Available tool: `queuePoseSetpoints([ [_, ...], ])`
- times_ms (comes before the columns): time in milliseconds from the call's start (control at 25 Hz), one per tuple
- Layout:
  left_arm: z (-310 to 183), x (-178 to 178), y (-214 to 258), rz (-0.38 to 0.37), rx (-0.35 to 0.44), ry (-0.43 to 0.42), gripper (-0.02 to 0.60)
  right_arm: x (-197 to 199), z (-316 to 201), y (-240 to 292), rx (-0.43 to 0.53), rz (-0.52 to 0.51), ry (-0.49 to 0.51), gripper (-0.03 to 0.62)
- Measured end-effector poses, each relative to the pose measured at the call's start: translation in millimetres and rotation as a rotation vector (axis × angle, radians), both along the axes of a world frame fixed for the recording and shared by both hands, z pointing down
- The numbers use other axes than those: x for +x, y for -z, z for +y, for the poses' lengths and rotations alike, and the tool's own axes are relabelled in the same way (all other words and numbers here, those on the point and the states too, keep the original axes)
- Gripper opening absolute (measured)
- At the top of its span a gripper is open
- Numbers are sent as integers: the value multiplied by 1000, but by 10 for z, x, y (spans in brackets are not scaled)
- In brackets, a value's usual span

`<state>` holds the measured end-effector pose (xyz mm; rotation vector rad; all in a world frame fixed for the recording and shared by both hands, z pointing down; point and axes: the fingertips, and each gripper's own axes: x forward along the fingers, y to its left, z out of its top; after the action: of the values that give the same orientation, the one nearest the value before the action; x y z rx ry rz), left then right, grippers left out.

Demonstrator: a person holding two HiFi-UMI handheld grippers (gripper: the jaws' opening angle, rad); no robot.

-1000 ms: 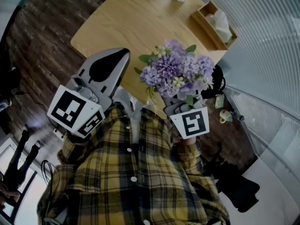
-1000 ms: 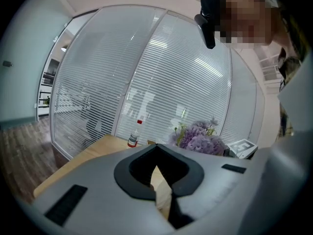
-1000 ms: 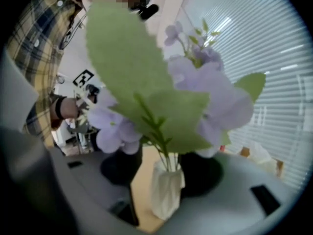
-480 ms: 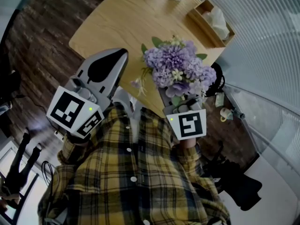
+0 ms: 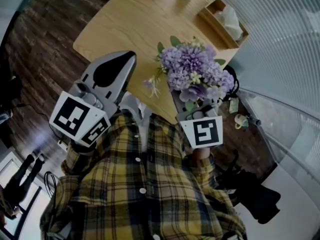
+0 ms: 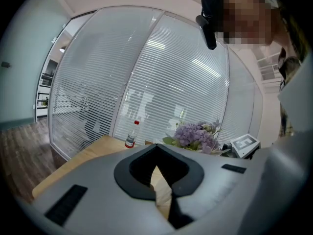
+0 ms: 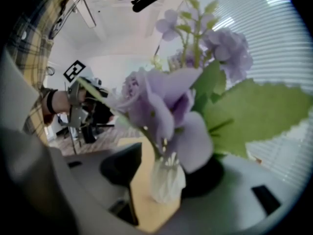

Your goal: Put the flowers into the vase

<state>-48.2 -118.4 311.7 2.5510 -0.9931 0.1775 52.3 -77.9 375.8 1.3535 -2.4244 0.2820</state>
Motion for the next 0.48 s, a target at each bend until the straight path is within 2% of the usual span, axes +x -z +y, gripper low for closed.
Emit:
queuePoseSetpoints([
  [320, 44, 38, 28, 5, 8, -10, 8, 31, 30, 92, 0, 1, -5, 227],
  [480, 52, 40, 53, 7, 11, -10, 8, 36, 62, 13, -82, 9, -1, 235],
])
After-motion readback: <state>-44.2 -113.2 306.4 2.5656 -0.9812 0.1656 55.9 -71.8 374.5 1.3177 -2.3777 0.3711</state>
